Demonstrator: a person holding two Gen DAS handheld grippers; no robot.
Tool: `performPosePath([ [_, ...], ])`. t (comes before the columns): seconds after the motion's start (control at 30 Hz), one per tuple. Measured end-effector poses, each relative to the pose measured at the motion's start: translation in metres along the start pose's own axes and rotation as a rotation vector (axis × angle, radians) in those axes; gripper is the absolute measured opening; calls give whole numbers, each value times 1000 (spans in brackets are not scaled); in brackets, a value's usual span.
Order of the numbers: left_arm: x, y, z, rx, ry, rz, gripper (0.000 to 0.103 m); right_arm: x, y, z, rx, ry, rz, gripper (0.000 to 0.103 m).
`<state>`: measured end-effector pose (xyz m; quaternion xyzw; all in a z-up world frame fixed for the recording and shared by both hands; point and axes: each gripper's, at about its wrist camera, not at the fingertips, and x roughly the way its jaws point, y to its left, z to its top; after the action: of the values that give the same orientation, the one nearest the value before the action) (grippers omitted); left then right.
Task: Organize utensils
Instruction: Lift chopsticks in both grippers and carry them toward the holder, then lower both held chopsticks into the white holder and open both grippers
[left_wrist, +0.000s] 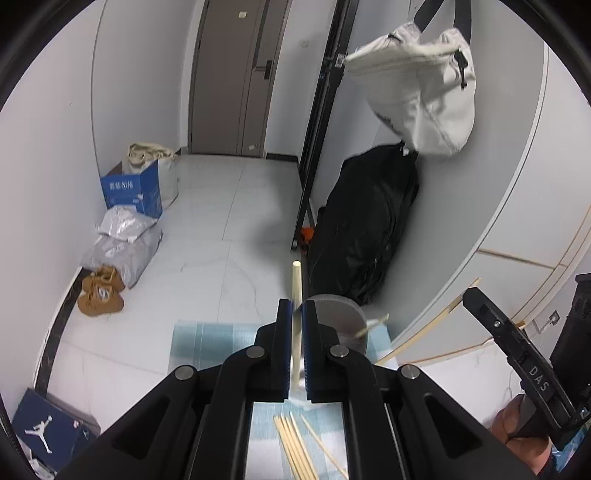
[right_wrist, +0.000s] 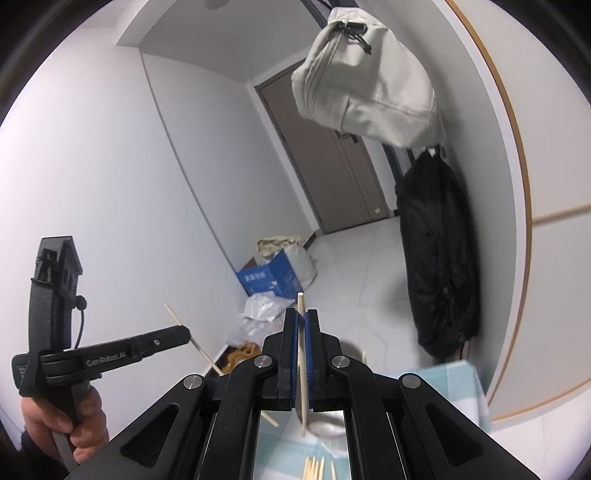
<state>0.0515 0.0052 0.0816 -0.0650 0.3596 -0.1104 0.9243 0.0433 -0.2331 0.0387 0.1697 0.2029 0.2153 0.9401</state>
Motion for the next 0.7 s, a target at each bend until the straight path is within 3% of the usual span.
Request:
performPosePath([
  [0.37, 21, -13, 46, 26, -17, -19, 1, 27, -6, 51, -32, -32, -54, 3],
  [0.7, 62, -18, 49, 15, 21, -62, 1, 60, -19, 52, -88, 1, -99, 3],
])
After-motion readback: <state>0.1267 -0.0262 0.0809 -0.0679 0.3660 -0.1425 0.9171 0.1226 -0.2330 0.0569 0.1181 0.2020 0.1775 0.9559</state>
